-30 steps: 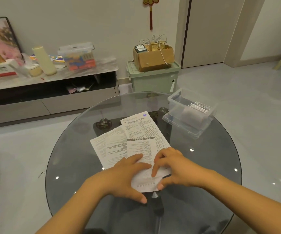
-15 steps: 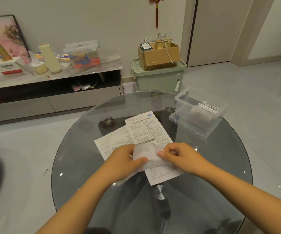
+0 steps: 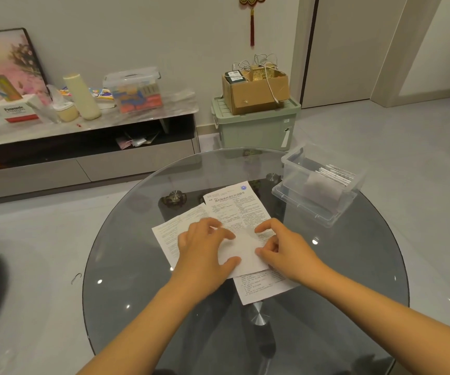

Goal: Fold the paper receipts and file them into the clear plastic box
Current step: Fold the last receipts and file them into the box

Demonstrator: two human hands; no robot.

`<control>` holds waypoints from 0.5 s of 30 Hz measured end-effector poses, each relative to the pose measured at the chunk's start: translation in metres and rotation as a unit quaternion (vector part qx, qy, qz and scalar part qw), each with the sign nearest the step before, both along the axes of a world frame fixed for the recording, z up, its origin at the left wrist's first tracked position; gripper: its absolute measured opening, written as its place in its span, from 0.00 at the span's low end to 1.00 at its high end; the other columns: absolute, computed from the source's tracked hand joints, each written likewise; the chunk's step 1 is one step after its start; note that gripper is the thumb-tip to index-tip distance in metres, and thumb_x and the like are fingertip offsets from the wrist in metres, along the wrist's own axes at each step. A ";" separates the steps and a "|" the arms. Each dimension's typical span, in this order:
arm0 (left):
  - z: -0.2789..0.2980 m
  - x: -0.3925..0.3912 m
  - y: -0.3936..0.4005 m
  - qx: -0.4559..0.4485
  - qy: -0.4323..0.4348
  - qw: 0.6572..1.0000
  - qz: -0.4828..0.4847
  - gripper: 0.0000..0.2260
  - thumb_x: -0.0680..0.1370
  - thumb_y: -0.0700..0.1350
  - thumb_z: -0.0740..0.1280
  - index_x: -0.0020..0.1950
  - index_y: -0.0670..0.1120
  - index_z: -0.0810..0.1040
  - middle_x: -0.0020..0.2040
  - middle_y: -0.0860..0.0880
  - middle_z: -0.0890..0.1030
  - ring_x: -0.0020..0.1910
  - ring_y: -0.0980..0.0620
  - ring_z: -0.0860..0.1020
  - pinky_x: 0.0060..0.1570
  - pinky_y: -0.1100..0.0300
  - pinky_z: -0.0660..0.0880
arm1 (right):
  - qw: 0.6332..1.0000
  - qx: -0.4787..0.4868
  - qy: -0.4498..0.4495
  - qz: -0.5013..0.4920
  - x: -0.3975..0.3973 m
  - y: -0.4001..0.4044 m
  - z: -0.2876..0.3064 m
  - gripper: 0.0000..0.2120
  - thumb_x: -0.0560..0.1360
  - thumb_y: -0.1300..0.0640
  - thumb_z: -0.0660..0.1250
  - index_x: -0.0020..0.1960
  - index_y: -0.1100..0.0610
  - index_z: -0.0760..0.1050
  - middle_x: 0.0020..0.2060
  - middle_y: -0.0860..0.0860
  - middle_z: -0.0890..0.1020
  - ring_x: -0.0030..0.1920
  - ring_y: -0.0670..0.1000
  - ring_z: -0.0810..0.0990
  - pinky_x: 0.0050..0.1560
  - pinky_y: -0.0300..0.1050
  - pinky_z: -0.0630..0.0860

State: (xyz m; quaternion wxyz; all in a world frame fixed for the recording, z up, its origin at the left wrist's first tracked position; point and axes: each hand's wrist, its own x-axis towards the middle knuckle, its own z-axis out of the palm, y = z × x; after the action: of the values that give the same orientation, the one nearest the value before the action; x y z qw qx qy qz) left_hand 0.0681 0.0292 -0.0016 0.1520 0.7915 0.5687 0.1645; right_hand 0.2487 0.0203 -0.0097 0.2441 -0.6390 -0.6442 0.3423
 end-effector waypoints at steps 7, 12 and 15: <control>-0.007 -0.003 -0.001 -0.076 0.024 0.990 -0.118 0.17 0.71 0.62 0.68 0.58 0.59 0.75 0.59 0.61 0.72 0.61 0.59 0.66 0.62 0.63 0.55 | 0.993 -0.103 0.056 -0.001 0.015 0.004 0.014 0.07 0.75 0.56 0.66 0.44 0.54 0.83 0.32 0.49 0.80 0.29 0.44 0.72 0.29 0.31 0.68; 0.000 0.001 -0.001 -0.109 -0.081 0.990 -0.043 0.07 0.77 0.52 0.64 0.46 0.52 0.81 0.45 0.58 0.81 0.44 0.59 0.77 0.47 0.58 0.77 | 0.988 -0.153 -0.004 0.028 0.022 0.003 0.019 0.32 0.75 0.34 0.53 0.51 0.60 0.81 0.42 0.53 0.83 0.36 0.47 0.79 0.43 0.39 0.74; -0.005 0.000 0.002 -0.088 -0.088 0.992 -0.002 0.11 0.76 0.49 0.66 0.59 0.55 0.74 0.51 0.60 0.75 0.48 0.62 0.73 0.50 0.67 0.72 | 0.992 -0.108 -0.041 0.047 0.018 0.002 0.018 0.34 0.70 0.29 0.51 0.45 0.57 0.79 0.40 0.51 0.81 0.37 0.48 0.79 0.43 0.40 0.76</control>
State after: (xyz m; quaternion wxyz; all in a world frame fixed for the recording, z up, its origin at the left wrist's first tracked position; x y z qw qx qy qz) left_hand 0.0684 0.0312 -0.0065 0.2706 0.7590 0.5634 0.1825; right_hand 0.2671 0.0225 0.0078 0.1306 -0.6439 -0.6427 0.3940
